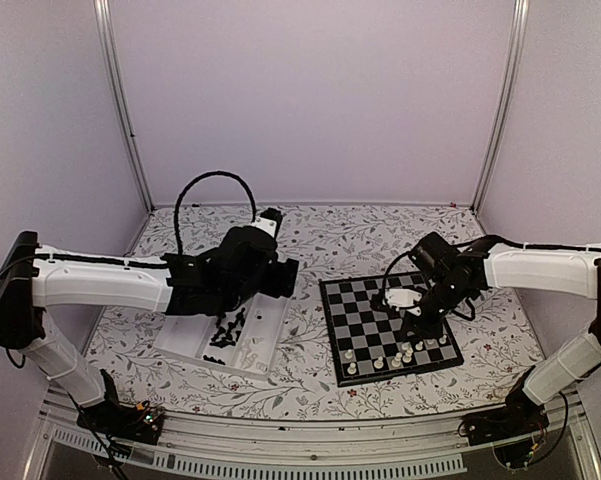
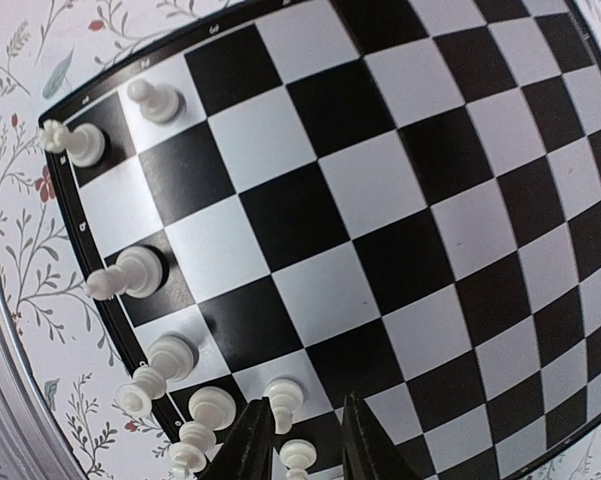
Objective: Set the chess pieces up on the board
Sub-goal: Place the chess piece on the chessboard, then pick up the chess piece from the storage box.
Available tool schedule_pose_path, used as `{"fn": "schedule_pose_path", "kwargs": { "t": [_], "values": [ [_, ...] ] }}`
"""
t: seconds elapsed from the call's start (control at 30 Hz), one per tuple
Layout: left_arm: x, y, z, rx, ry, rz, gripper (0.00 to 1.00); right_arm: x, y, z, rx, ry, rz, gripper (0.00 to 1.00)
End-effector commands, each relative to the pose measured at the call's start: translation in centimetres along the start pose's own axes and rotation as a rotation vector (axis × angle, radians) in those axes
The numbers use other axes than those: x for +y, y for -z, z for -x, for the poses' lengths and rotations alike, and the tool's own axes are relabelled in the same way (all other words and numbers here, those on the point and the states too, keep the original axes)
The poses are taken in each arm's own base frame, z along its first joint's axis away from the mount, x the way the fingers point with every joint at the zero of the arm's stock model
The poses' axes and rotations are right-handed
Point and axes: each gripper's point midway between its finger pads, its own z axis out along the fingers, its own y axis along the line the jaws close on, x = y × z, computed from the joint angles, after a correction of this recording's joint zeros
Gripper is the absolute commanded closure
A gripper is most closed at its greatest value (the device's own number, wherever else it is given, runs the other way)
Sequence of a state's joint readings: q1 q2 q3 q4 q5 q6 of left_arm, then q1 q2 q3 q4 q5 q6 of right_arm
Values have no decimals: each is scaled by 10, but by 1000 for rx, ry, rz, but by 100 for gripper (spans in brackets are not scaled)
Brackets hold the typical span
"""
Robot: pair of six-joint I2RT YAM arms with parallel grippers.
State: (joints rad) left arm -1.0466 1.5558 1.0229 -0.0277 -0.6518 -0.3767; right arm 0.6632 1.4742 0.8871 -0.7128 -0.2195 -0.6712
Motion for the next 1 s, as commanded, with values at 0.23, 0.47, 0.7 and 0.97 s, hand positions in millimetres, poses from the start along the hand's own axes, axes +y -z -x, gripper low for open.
{"fn": "schedule_pose_path", "kwargs": {
  "t": [0.23,0.47,0.7,0.97],
  "values": [
    [25,19,-93,414,-9,33,37,-30,44,38,-165,-39,-82,72],
    [27,15,-136,649,-6,10,54,-54,58,39,-259,-136,-156,73],
    [20,5,-154,750,-224,-69,59,-52,62,36,-266,-142,-161,73],
    [20,9,-167,840,-354,-266,58,-50,62,35,-273,-141,-160,73]
  ]
}}
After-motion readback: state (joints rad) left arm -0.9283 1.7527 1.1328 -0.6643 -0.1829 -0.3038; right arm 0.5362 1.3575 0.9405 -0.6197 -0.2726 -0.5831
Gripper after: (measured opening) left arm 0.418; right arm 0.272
